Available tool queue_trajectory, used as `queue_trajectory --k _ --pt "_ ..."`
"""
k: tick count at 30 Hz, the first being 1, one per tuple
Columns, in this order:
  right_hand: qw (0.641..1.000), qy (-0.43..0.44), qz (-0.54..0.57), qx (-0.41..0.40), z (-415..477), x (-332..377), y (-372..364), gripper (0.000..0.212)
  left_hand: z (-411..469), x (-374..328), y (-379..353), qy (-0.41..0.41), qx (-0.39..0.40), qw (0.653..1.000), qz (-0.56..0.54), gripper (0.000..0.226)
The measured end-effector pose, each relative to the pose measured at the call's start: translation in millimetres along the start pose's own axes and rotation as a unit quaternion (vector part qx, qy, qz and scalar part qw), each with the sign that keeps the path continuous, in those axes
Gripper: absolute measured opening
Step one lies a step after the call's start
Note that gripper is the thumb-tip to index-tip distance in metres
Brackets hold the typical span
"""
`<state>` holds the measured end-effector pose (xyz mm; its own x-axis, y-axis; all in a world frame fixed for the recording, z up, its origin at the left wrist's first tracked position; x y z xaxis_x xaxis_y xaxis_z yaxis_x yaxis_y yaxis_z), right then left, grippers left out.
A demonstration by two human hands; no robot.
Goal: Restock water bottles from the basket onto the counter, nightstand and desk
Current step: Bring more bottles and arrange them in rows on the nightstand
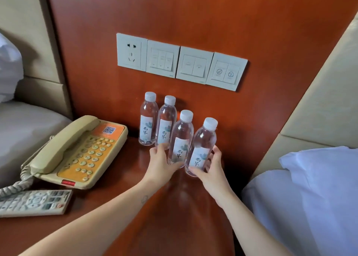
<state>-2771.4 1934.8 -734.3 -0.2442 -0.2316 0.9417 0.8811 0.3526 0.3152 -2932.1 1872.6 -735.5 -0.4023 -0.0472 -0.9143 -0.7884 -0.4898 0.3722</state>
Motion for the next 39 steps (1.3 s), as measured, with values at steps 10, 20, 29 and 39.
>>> queue_trajectory --k 10,20,29,39 --pt "0.980 0.017 -0.150 -0.127 15 -21 -3 0.051 23 16 0 -0.029 -0.063 0.989 0.129 0.029" --pt "0.929 0.011 -0.320 -0.183 32 -9 -10 0.050 36 9 -11 -0.098 -0.075 0.957 0.261 0.022" --pt "0.919 -0.012 -0.354 -0.174 46 -19 -10 0.068 48 4 -17 -0.136 -0.096 0.921 0.351 0.037" --pt "0.920 -0.027 -0.341 -0.190 50 -18 -6 0.084 34 7 53 -0.146 -0.314 0.926 0.150 0.076"
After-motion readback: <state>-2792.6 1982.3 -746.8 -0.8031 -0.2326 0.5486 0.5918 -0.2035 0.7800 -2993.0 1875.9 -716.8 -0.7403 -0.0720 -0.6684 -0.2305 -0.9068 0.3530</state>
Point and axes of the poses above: each hand's wrist, its own z-axis towards the middle knuckle, its own y-axis out of the back of the hand, x = y × z, the point moved 6 cm from there along z, towards the middle knuckle, and after that the axes turned 1 degree about -x, right-handed, at the moved point
